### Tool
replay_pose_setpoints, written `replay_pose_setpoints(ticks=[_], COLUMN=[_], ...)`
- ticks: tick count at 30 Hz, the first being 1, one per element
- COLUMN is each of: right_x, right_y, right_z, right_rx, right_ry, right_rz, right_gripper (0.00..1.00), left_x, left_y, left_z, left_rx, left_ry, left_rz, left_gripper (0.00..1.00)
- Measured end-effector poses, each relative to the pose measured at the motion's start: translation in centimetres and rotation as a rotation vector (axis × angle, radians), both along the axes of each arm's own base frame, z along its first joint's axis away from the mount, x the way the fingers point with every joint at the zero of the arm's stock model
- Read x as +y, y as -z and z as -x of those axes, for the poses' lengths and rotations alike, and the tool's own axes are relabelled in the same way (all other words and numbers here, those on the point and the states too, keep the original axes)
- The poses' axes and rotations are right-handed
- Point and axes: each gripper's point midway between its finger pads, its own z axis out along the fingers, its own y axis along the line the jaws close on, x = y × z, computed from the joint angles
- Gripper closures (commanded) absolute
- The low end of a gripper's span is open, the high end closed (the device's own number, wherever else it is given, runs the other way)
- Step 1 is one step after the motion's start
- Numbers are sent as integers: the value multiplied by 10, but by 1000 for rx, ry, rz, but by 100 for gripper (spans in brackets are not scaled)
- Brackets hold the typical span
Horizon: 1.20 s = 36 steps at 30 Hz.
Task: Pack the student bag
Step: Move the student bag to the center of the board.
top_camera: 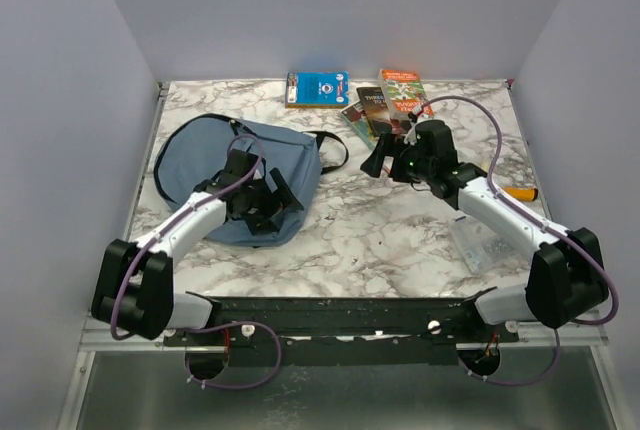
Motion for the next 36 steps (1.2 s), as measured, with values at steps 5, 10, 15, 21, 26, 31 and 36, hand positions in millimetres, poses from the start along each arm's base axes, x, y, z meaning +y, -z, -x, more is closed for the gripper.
replay_pose_setpoints(ticks=[5, 10, 15, 21, 26, 31, 36], right_x=[14, 24, 38, 54, 71, 91, 119], right_y=[29, 40, 50, 71, 71, 81, 102], right_z=[10, 20, 26, 50, 60, 67, 80], right_rx=[85, 128, 158, 228, 243, 272, 321], right_ry=[-38, -62, -90, -120, -147, -177, -216], right_rz=[-68, -127, -172, -205, -247, -269, -234], right_gripper=[0, 0, 0, 0, 0, 1, 2], left_x=[-30, -28, 2, 117, 171, 197, 194], left_y=[-33, -92, -153, -144, -104, -94, -68], left_z=[34, 28, -10, -74, -95, -128, -134], left_rx=[-114, -341, -548, -467, -301, -253, -204], left_ry=[106, 164, 146, -187, -331, -366, -334], left_rz=[82, 98, -38, -242, -266, -275, -212], left_gripper=[2, 1, 2, 2, 2, 2, 2])
